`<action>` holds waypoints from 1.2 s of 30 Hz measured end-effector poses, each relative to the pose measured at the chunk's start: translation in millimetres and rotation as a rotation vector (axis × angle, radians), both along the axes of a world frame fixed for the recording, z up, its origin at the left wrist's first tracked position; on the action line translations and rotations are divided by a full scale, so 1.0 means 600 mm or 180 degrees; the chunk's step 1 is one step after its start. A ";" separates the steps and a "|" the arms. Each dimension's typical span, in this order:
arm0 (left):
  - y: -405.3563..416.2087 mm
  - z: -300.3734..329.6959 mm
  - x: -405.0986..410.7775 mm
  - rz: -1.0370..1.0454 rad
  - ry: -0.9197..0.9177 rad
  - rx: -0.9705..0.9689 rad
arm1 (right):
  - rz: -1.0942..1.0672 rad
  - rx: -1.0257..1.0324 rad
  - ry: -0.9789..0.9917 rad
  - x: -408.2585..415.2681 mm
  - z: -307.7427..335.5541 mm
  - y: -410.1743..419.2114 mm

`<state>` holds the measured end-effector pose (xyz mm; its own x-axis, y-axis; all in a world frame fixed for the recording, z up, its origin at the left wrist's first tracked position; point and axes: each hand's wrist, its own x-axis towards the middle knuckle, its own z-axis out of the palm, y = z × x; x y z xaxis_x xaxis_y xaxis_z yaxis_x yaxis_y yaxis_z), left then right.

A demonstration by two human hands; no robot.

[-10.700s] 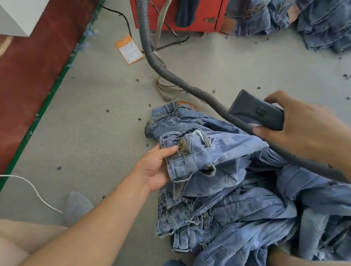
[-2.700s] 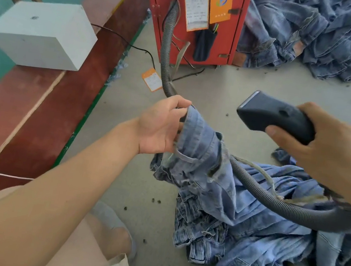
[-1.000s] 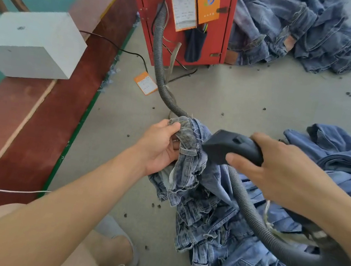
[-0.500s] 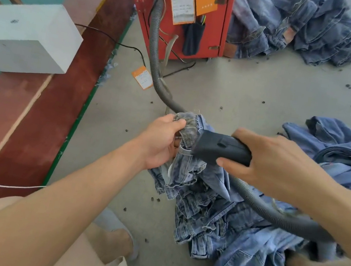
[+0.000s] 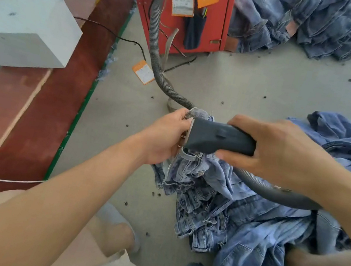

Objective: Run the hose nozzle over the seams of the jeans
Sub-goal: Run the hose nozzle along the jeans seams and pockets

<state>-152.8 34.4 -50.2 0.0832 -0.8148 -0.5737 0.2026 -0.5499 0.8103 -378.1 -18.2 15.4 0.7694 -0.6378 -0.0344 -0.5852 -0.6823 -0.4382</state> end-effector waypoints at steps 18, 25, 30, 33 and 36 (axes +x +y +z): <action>-0.007 -0.025 0.083 0.0308 -0.2429 -0.0520 | -0.0242 0.0179 -0.0200 -0.024 -0.002 -0.011; -0.011 0.009 0.047 0.0941 0.0099 -0.0511 | -0.0287 -0.0077 -0.0003 -0.035 0.009 -0.007; -0.005 0.017 0.013 0.0925 0.0414 -0.0481 | -0.0401 -0.0109 0.0182 -0.013 0.002 0.024; -0.001 0.012 0.001 0.0810 0.0440 -0.0483 | -0.0490 -0.0095 0.0243 0.002 0.001 0.028; 0.001 0.007 -0.004 0.0640 0.0370 -0.0462 | -0.0542 -0.0111 0.0153 0.014 0.002 0.023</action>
<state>-155.4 35.1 -45.9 0.1922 -0.8629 -0.4674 0.3923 -0.3690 0.8426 -369.4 -4.3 16.4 0.6483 -0.7601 -0.0442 -0.7133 -0.5860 -0.3846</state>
